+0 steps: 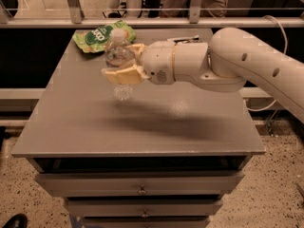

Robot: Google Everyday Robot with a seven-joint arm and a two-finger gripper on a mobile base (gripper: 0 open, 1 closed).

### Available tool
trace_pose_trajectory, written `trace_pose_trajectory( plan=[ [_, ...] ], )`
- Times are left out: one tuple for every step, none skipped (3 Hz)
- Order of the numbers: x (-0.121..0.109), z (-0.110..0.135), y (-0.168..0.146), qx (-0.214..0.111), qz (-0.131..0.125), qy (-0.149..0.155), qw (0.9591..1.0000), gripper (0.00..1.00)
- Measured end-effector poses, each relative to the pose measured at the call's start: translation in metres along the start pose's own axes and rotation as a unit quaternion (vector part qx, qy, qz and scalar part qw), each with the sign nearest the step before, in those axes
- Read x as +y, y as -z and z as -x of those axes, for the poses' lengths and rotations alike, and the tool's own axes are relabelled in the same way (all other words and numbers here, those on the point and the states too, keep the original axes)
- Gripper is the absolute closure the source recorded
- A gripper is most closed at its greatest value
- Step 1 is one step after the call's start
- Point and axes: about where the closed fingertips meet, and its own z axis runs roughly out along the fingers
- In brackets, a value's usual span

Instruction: Move water bottle near green rice chip bag

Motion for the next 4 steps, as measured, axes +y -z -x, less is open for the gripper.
trace_pose_trajectory(
  plan=[
    [-0.093,0.003,0.011,-0.027,-0.046,0.013,0.9985,1.0],
    [-0.144,0.007,-0.006,-0.029,-0.073,0.017,0.9968,1.0],
    [-0.183,0.007,-0.03,-0.022,-0.091,0.013,0.9955,1.0],
    [-0.227,0.001,-0.067,0.013,-0.105,0.001,0.9944,1.0]
  ],
)
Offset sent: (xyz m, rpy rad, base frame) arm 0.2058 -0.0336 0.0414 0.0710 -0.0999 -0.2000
